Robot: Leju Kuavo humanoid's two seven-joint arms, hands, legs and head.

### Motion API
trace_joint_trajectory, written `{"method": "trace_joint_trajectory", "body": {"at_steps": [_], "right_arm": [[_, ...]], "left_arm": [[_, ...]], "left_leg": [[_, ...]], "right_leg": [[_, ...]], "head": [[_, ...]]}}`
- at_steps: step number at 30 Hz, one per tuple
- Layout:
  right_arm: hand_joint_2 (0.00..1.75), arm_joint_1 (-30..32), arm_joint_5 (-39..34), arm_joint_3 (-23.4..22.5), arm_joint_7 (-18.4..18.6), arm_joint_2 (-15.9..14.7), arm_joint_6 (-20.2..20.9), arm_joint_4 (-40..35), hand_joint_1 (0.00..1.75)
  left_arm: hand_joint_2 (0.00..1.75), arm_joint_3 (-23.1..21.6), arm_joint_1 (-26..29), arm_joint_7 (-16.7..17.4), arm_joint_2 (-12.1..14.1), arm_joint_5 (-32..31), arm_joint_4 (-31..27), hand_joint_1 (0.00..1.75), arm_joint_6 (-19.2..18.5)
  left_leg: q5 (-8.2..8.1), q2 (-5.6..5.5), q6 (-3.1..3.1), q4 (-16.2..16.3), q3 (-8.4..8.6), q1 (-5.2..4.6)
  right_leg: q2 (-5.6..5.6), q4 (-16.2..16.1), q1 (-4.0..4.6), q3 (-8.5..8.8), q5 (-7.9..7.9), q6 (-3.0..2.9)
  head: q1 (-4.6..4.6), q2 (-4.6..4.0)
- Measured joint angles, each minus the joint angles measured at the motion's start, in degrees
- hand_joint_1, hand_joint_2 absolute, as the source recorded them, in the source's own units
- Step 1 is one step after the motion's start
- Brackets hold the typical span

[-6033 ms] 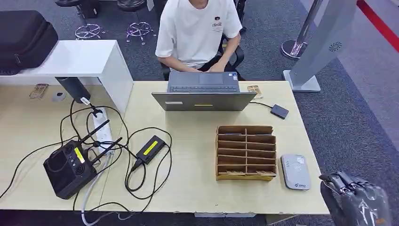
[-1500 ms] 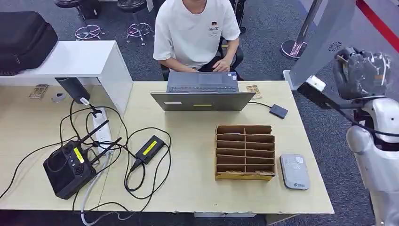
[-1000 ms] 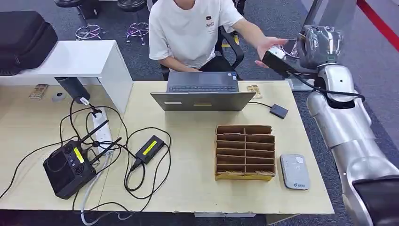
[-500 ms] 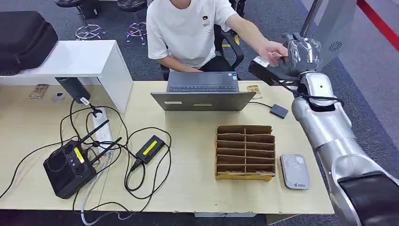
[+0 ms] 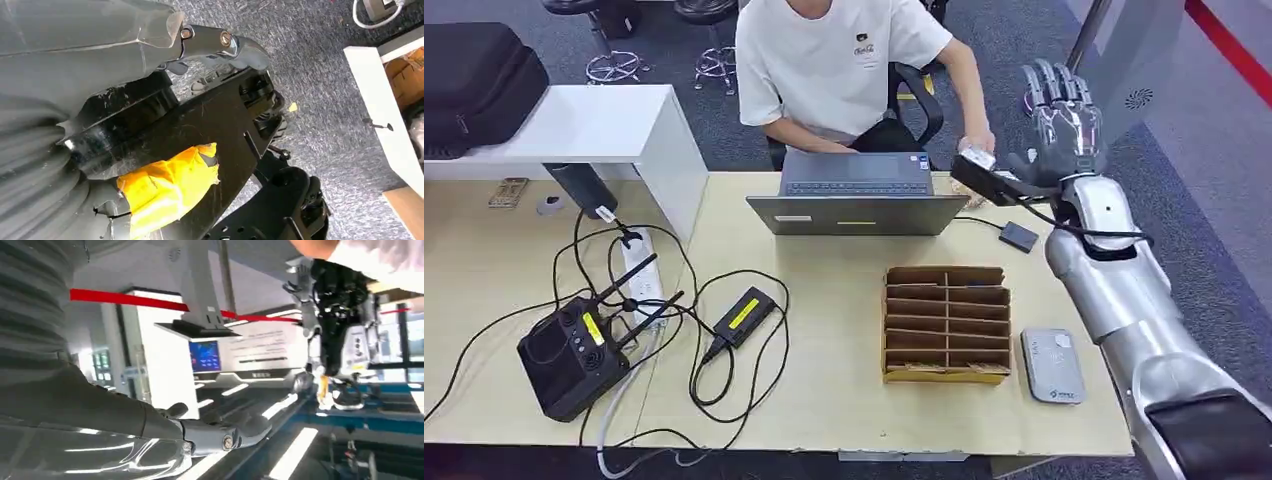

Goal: Pass the card to the sensor for recognition and then transmit it.

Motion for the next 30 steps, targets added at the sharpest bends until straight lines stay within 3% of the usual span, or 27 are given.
{"method": "trace_joint_trajectory", "body": {"at_steps": [7,11,12,17,18,24,30], "right_arm": [[1.75,18.76,-0.02,-3.41,-1.05,-4.72,-2.3,-21.88,0.0],[1.75,32.99,0.59,-6.54,-2.93,-6.01,-5.31,-36.2,0.0],[0.0,36.58,0.94,-7.28,-3.12,-6.16,-6.08,-39.8,0.0],[0.0,48.58,2.08,-9.57,-4.02,-6.51,-8.7,-51.08,0.0],[1.75,50.62,2.6,-9.98,-4.26,-6.51,-9.18,-52.87,0.0],[1.75,60.19,5.71,-10.42,-4.61,-6.49,-11.37,-60.84,0.0],[1.75,62.43,7.18,-10.07,-3.94,-6.42,-12.21,-63.04,0.0]], "left_arm": [[1.75,1.25,0.11,0.02,-0.11,1.75,0.0,0.0,0.37],[1.75,2.23,0.24,0.09,-0.28,2.58,0.0,0.0,0.59],[1.75,2.51,0.28,0.15,-0.26,2.64,0.0,0.0,0.46],[1.75,3.17,0.3,0.2,-0.44,3.5,0.0,0.0,1.25],[1.75,3.45,0.3,0.2,-0.55,3.58,0.0,0.0,1.35],[1.75,4.24,0.33,0.61,-0.18,4.02,0.0,0.0,0.02],[1.75,4.5,0.34,0.61,0.09,4.22,0.0,0.0,-0.81]], "left_leg": [[-0.06,-0.03,0.03,-0.01,-0.09,0.0],[-0.14,-0.15,0.08,-0.02,-0.14,0.01],[-0.17,-0.15,0.05,-0.03,-0.15,0.01],[-0.23,-0.07,0.03,-0.04,-0.12,0.01],[-0.23,-0.08,0.03,-0.04,-0.13,0.01],[-0.24,-0.02,0.03,-0.05,-0.12,0.01],[-0.25,0.05,0.04,-0.05,-0.06,0.01]], "right_leg": [[-0.06,-0.07,0.01,-0.03,-0.06,0.02],[-0.21,-0.07,0.02,-0.02,-0.21,-0.01],[-0.21,-0.07,0.02,-0.02,-0.22,-0.03],[-0.12,-0.07,0.02,-0.03,-0.28,-0.03],[-0.14,-0.07,0.01,-0.02,-0.28,-0.01],[-0.1,-0.07,0.01,-0.02,-0.29,-0.01],[-0.04,-0.07,0.01,0.01,-0.29,-0.01]], "head": [[0.0,0.0],[0.02,0.0],[0.0,0.0],[0.02,0.0],[0.0,0.0],[0.02,0.0],[0.0,0.0]]}}
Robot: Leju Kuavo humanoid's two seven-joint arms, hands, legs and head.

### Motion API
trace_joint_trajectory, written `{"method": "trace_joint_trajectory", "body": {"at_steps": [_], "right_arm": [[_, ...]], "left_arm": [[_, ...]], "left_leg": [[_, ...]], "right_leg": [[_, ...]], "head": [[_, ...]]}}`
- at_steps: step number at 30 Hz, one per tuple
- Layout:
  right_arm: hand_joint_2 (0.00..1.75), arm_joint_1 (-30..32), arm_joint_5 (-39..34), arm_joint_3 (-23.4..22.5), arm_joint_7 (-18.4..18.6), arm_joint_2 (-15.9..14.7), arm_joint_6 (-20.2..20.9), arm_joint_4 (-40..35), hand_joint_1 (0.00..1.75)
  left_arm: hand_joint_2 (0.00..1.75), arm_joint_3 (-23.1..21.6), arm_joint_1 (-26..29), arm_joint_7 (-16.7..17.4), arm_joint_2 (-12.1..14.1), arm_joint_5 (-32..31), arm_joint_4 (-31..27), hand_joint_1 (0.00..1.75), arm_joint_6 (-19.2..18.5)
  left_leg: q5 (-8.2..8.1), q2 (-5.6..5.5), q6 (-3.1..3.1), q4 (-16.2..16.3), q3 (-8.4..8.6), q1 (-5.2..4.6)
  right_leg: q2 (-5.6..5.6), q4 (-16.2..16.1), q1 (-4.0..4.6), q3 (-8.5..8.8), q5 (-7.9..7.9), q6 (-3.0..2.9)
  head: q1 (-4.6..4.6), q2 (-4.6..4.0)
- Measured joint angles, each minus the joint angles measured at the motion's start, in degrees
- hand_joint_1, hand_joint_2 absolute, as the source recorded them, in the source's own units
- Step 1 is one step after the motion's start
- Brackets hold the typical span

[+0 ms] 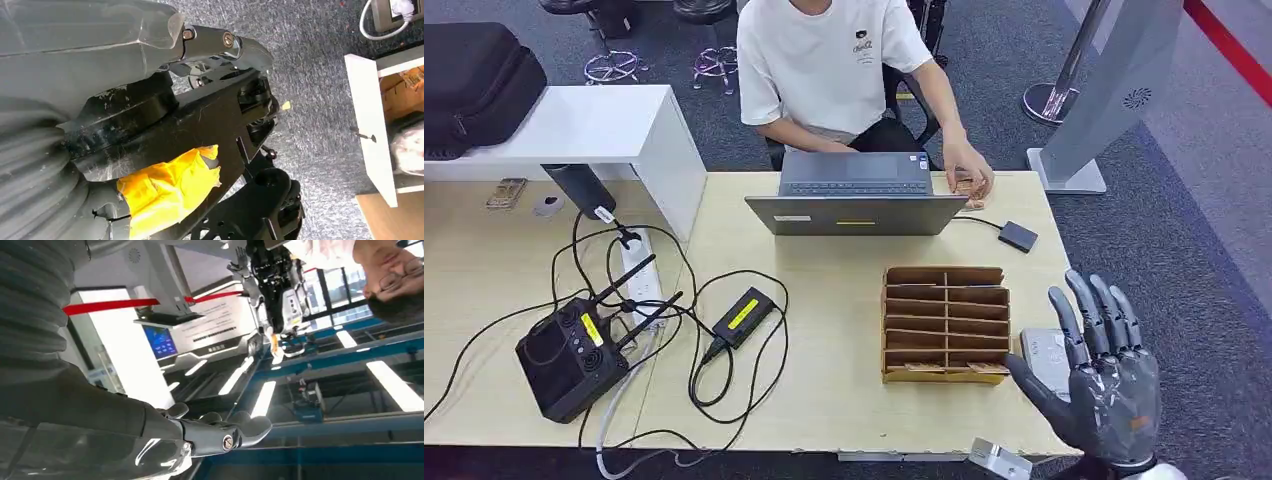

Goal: Pass the card to the sensor for recognition and then transmit it.

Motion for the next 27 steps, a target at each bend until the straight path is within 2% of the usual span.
{"method": "trace_joint_trajectory", "body": {"at_steps": [4,5,8,16,17,18,19,27], "right_arm": [[1.75,2.32,1.84,1.05,2.13,0.0,-0.24,-1.25,0.0],[1.75,3.67,2.39,2.84,4.21,0.0,-1.21,-1.51,0.0],[1.75,4.18,3.09,5.41,7.04,-0.02,-1.92,-1.21,0.0],[1.75,4.5,3.5,8.85,8.33,-0.48,-2.01,-0.68,0.0],[0.0,4.5,3.5,9.05,8.46,-0.5,-1.99,-0.68,0.0],[0.0,4.49,3.48,9.27,8.75,-0.5,-1.99,-0.66,0.0],[1.75,4.48,3.48,9.59,9.16,-0.5,-1.99,-0.51,0.0],[1.75,2.83,-0.06,13.81,9.84,0.31,-2.01,5.29,0.0]], "left_arm": [[1.75,0.33,0.07,0.0,0.04,0.24,0.0,0.0,-0.02],[1.75,0.44,0.02,0.0,0.07,0.31,0.0,0.0,0.0],[1.75,0.67,0.03,0.0,0.07,0.28,0.0,0.0,0.0],[1.75,1.14,0.03,0.0,0.04,0.24,0.0,0.0,0.0],[1.75,1.14,0.03,0.0,0.04,0.24,0.0,0.0,0.0],[1.75,1.16,0.03,0.0,0.04,0.22,0.0,0.0,0.0],[1.75,1.16,0.03,0.0,0.04,0.2,0.0,0.0,0.02],[1.75,1.16,0.01,0.28,0.02,-0.17,0.0,0.0,0.02]], "left_leg": [[0.0,-0.02,0.0,0.0,-0.03,0.0],[0.0,0.05,0.0,0.0,-0.01,0.0],[0.0,0.06,0.0,0.0,-0.01,0.01],[0.0,0.06,0.0,0.0,0.0,0.0],[0.0,0.06,0.0,0.0,0.0,0.0],[0.0,0.06,0.0,0.0,0.0,0.0],[0.0,0.06,0.0,0.0,0.0,0.0],[0.0,0.07,0.0,0.0,-0.01,0.02]], "right_leg": [[-0.06,0.0,0.0,0.0,-0.01,0.0],[0.05,0.0,0.0,0.0,-0.01,0.0],[0.05,0.0,0.0,-0.01,-0.01,0.0],[0.05,0.0,0.0,-0.01,-0.01,0.0],[0.05,0.0,0.0,0.0,-0.01,0.0],[0.05,0.0,0.0,0.0,-0.01,0.0],[0.05,0.0,0.0,0.0,-0.01,0.0],[0.05,0.01,0.01,0.0,-0.01,0.0]], "head": [[0.0,0.0],[0.02,0.0],[0.02,0.0],[0.02,0.0],[0.02,0.0],[0.02,0.0],[0.02,0.0],[0.02,0.0]]}}
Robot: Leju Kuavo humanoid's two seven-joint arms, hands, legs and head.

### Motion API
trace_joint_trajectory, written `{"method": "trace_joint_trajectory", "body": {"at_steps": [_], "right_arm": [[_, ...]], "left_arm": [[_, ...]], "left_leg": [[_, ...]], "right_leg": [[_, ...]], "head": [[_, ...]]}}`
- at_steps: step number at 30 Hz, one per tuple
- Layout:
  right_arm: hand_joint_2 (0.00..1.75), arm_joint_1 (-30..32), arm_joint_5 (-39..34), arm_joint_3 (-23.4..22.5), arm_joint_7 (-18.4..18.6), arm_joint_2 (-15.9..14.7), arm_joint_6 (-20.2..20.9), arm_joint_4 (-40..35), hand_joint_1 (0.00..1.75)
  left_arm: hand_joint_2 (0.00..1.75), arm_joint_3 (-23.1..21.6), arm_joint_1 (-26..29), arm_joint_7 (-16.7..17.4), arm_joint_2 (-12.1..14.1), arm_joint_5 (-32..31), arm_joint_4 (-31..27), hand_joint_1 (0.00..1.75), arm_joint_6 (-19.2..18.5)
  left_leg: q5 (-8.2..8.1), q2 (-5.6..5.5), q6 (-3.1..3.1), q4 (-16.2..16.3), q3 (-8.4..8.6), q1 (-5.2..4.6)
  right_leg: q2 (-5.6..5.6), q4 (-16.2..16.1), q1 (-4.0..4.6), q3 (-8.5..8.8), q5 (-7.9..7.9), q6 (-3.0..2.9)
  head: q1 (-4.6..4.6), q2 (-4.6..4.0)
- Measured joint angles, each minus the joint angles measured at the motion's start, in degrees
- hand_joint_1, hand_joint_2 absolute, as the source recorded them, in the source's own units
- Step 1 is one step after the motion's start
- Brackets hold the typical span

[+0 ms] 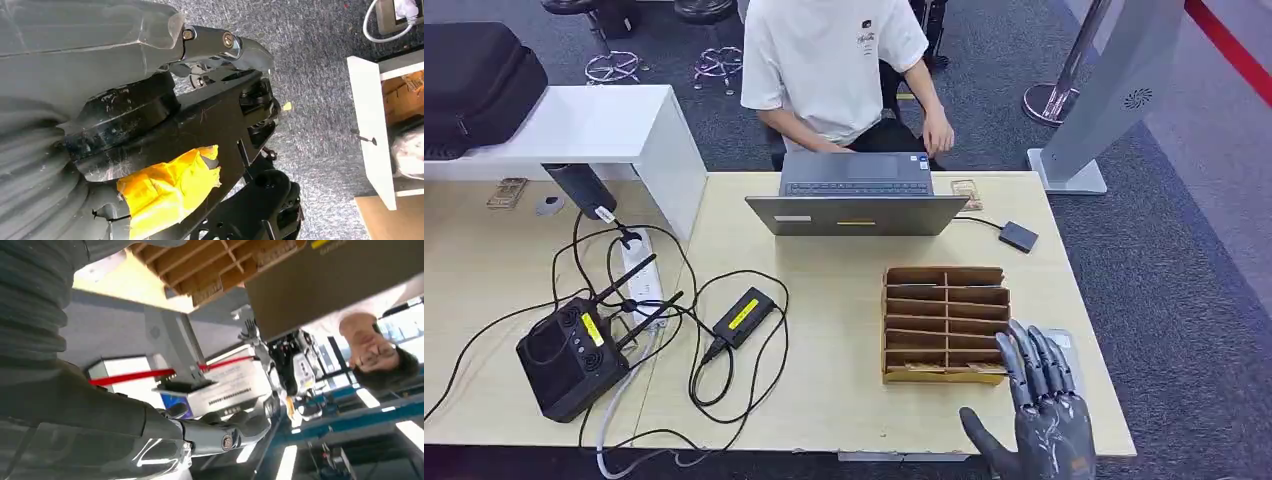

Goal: Pass the card to the sensor for recognition and then transmit it.

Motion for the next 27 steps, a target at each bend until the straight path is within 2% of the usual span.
{"method": "trace_joint_trajectory", "body": {"at_steps": [12,18,22,27], "right_arm": [[1.75,-6.06,-4.78,0.13,-5.22,5.07,-0.02,15.43,0.0],[1.75,-7.54,-5.48,-1.01,-6.77,7.13,-0.04,19.84,0.0],[1.75,-7.78,-4.5,-2.49,-8.07,8.52,-0.04,21.63,0.0],[1.75,-7.72,-2.93,-6.96,-10.89,10.84,-0.07,23.45,0.0]], "left_arm": [[1.75,0.02,-0.04,0.2,0.02,-1.51,0.0,0.0,-0.28],[1.75,0.02,-0.06,0.24,0.02,-1.81,0.0,0.0,-0.39],[1.75,0.02,-0.06,0.24,0.04,-2.1,0.0,0.0,-0.48],[1.75,0.02,-0.05,0.24,-0.44,-2.25,0.0,0.0,1.12]], "left_leg": [[0.01,0.04,0.0,0.0,0.02,0.0],[0.0,0.04,0.0,0.0,0.02,0.0],[0.0,0.04,0.0,0.0,0.02,0.0],[0.0,0.04,0.0,0.0,0.02,-0.01]], "right_leg": [[0.04,0.01,0.0,0.01,0.01,0.0],[0.04,0.01,0.0,0.0,0.01,0.0],[0.03,0.01,0.0,0.0,0.0,0.0],[0.03,0.01,0.0,0.0,0.01,0.0]], "head": [[0.0,0.0],[0.0,0.0],[-0.02,0.0],[0.0,0.0]]}}
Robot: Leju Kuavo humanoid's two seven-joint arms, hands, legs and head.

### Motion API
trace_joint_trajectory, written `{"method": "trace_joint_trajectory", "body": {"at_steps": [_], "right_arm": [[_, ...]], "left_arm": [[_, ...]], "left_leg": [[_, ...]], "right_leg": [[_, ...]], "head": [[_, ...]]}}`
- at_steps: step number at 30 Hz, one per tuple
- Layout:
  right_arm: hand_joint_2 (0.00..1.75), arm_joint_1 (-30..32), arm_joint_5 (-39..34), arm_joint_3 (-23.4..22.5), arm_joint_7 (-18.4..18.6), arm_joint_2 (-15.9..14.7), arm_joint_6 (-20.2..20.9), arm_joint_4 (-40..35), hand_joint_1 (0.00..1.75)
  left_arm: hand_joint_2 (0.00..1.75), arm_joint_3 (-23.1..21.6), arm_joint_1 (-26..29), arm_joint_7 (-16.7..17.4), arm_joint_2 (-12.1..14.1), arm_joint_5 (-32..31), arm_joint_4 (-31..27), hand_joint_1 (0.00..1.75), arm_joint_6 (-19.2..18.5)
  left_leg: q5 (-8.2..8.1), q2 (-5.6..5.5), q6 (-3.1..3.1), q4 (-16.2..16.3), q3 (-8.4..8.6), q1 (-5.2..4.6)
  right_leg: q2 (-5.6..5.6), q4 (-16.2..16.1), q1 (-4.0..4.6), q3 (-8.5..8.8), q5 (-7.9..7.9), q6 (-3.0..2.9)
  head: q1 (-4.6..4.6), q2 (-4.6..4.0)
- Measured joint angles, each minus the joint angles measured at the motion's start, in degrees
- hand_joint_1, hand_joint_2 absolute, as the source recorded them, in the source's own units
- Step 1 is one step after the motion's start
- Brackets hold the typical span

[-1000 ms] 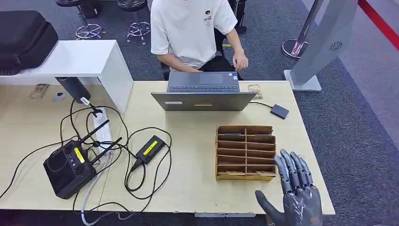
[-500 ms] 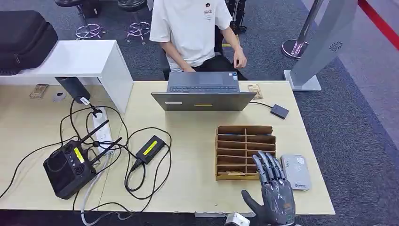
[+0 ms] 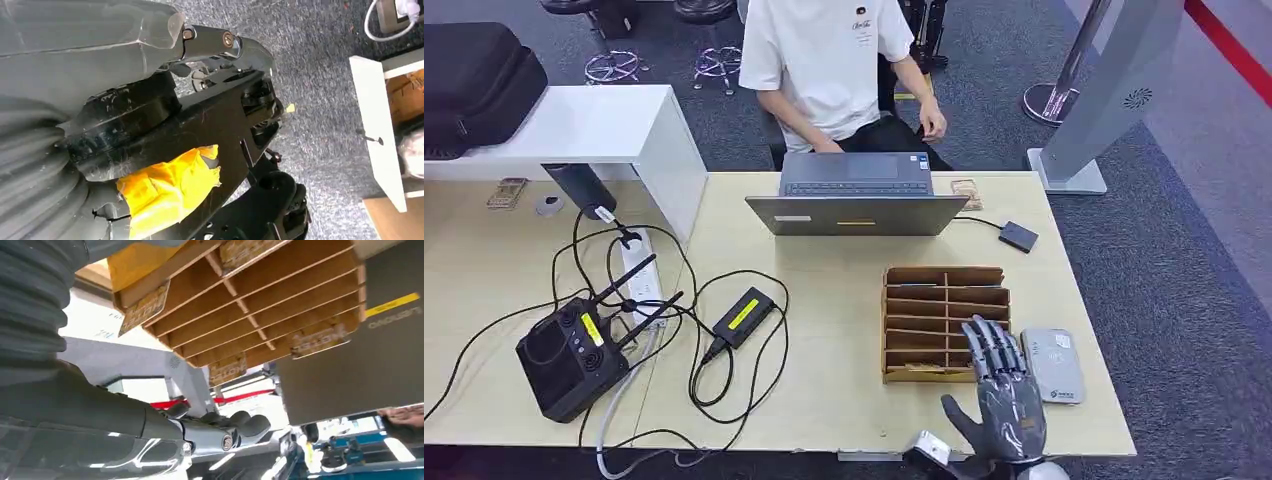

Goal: Pass the card to the sensor for recognition and then transmit it.

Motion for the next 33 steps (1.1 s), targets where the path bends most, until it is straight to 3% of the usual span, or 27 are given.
{"method": "trace_joint_trajectory", "body": {"at_steps": [5,13,33], "right_arm": [[1.75,0.31,0.09,-5.73,-3.97,2.29,0.0,1.98,0.0],[1.75,0.91,0.11,-11.86,-6.44,4.63,0.0,4.32,0.0],[1.75,1.3,-1.27,-14.38,-8.02,7.17,-0.02,6.71,0.0]], "left_arm": [[1.75,0.0,0.0,0.0,-0.37,-0.02,0.0,0.0,0.5],[1.75,0.0,0.0,-0.02,-0.37,-0.02,0.0,0.0,0.5],[1.75,0.0,-0.01,-0.07,-0.55,-0.35,0.0,0.0,0.89]], "left_leg": [[0.0,0.0,0.0,0.0,0.0,-0.01],[0.0,-0.01,0.0,0.0,0.0,0.0],[0.0,0.0,0.0,0.0,0.0,0.0]], "right_leg": [[0.0,0.0,-0.01,0.0,0.0,0.0],[0.0,0.0,0.0,-0.01,0.0,0.0],[0.0,0.0,0.0,-0.01,0.0,0.0]], "head": [[0.0,0.0],[0.0,0.0],[0.0,0.0]]}}
